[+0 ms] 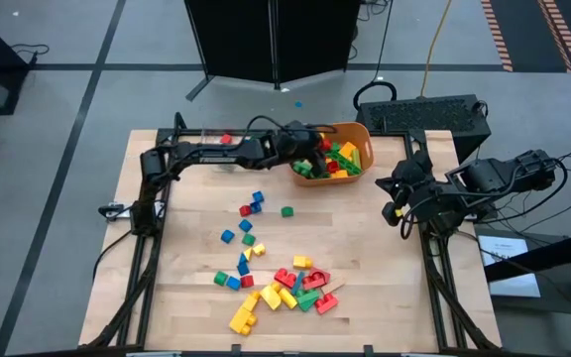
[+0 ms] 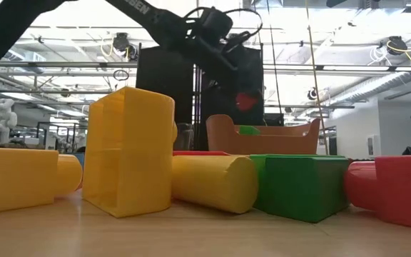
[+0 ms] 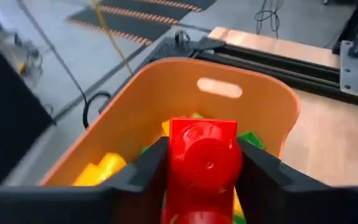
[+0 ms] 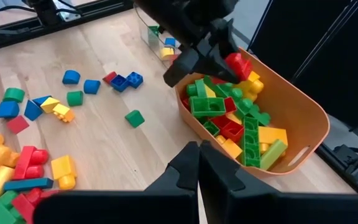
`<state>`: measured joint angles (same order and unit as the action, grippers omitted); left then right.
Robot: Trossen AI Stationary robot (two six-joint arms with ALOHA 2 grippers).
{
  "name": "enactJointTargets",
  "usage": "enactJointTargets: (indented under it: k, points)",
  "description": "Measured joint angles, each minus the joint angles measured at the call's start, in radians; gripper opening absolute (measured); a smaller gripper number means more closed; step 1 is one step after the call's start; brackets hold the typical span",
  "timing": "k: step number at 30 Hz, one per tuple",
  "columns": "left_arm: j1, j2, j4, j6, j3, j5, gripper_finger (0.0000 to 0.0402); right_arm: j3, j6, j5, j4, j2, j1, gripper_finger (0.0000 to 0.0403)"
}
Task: Sort blocks by size
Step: Put the big red game piece into the orange bin, then put the small green block into the transparent bin
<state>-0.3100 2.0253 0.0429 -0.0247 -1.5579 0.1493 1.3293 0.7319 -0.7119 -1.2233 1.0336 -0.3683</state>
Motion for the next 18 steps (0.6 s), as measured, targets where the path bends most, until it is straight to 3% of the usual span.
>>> enactJointTargets:
  k: [4, 7, 11, 15, 18]
  points:
    - [0.003, 0.001, -0.001, 0.036, -0.029, 0.01, 0.029, 0.0, -0.003, 0.003, 0.0, 0.0, 0.0, 0.0004]
    - [0.0, -0.009, -0.087, 0.033, -0.079, 0.016, 0.0352, 0.0, -0.013, 0.003, 0.0, 0.0, 0.0, 0.0004]
    - [0.004, -0.022, -0.271, 0.088, -0.209, -0.008, 0.0374, 0.0, -0.028, 0.003, 0.0, 0.0, 0.0, 0.0004]
    - [0.026, -0.024, -0.676, 0.038, -0.356, -0.181, 0.0368, 0.0, -0.037, 0.004, 0.0, 0.0, 0.0, 0.0004]
    - [0.068, -0.024, -0.904, 0.039, -0.388, -0.222, 0.0359, 0.0, -0.043, 0.005, -0.001, 0.0, 0.0, 0.0004]
